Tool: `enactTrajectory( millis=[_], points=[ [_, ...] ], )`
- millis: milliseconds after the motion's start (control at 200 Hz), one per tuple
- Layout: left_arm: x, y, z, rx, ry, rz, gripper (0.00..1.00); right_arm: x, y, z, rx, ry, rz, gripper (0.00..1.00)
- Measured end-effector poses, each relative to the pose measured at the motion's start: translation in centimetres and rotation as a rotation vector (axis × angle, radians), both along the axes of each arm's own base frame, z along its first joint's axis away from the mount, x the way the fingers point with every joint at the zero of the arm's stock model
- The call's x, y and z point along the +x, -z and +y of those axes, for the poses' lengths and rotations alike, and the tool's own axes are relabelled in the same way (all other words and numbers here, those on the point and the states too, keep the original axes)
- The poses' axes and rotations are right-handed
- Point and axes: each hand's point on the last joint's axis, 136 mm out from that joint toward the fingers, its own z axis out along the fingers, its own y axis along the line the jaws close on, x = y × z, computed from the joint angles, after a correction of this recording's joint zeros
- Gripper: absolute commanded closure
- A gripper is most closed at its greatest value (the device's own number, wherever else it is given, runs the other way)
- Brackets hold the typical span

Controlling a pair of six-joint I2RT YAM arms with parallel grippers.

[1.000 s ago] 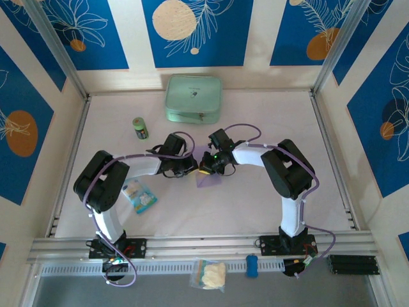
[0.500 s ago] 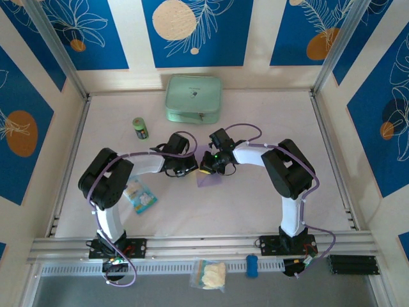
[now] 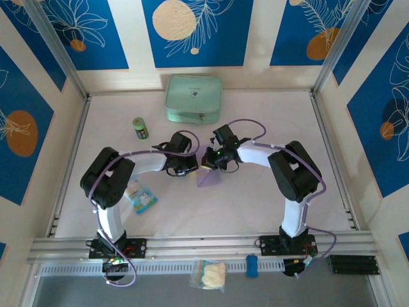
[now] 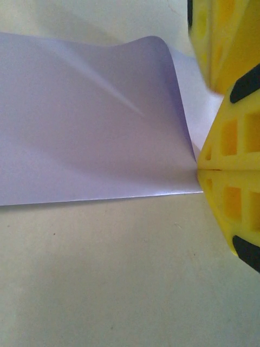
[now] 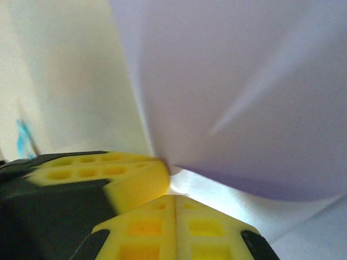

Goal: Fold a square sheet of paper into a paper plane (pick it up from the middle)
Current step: Fold the triangle a second time at the center of the table.

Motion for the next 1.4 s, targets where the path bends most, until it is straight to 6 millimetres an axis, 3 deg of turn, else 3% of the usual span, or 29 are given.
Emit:
enactTrajectory(
  millis=[110, 490, 750, 935, 1066, 1206, 1401],
  points=[
    [0.0, 0.0, 0.0, 0.003, 0.001, 0.004, 1.00, 0.1, -0.1, -0.4, 0.001, -0.009, -0.020, 1.00],
    [0.0, -0.1, 0.2, 0.029, 0.018, 0.001, 1.00, -0.7, 2.8, -1.5, -0.047, -0.008, 0.034, 1.00],
    [0.0, -0.3, 0.7, 0.076, 0.031, 0.003, 1.00, -0.6, 2.9, -1.6, -0.044, 0.000, 0.032, 1.00],
    [0.4, -1.2, 0.4, 0.075, 0.048, -0.023, 0.97, -0.7, 3.0, -1.6, -0.041, 0.002, 0.033, 1.00],
    [0.4, -3.2, -0.5, 0.015, 0.061, -0.059, 0.97, -0.7, 3.0, -1.6, -0.041, 0.009, 0.037, 1.00],
    [-0.8, -4.2, -2.1, -0.059, 0.089, -0.068, 0.97, -0.7, 3.0, -1.7, -0.041, 0.015, 0.042, 1.00],
    [-3.7, -2.2, -2.2, -0.065, 0.103, 0.013, 0.97, -0.7, 3.1, -1.7, -0.043, 0.020, 0.052, 1.00]
  ],
)
